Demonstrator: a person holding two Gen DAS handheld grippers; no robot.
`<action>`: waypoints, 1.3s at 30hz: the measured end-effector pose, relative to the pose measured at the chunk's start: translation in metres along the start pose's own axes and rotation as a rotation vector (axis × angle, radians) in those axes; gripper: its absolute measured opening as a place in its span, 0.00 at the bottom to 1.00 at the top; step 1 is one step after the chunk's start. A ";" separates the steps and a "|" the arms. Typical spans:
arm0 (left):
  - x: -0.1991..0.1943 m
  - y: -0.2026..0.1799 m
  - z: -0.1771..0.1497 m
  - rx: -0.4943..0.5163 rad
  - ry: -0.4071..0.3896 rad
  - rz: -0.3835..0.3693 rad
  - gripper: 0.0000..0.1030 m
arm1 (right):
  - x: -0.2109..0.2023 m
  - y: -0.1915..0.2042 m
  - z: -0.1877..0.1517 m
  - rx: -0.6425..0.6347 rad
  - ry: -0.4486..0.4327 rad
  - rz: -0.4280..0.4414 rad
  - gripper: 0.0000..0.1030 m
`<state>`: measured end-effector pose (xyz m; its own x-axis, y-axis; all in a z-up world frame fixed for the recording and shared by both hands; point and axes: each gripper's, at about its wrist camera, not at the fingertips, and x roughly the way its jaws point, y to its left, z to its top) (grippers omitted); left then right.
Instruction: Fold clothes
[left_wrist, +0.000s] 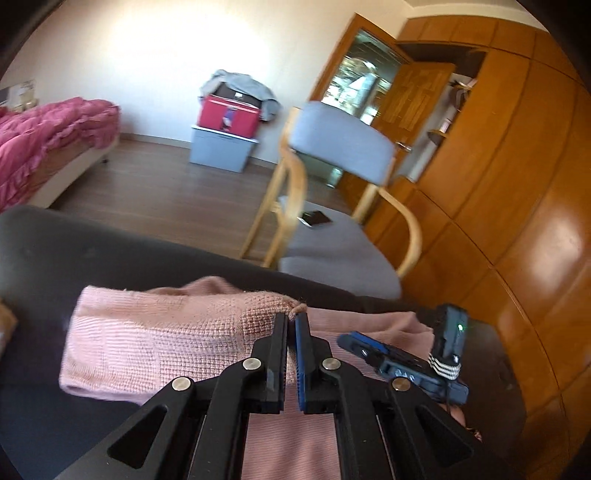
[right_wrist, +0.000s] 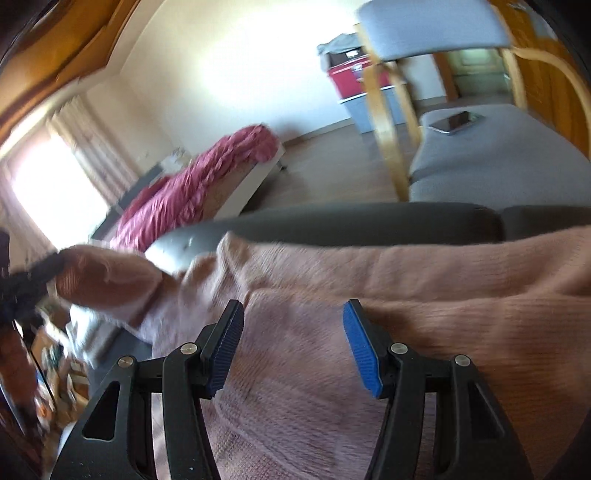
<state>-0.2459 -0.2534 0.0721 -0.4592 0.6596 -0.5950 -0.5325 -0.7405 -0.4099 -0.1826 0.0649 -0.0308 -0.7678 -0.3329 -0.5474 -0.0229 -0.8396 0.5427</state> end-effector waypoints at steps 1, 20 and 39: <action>0.006 -0.008 0.001 0.007 0.007 -0.013 0.02 | -0.005 -0.008 0.002 0.041 -0.015 0.010 0.58; 0.101 -0.131 -0.011 0.047 0.131 -0.273 0.02 | -0.065 -0.091 0.028 0.385 -0.217 0.068 0.58; 0.177 -0.148 -0.051 -0.025 0.297 -0.323 0.16 | -0.086 -0.123 0.035 0.442 -0.268 0.025 0.58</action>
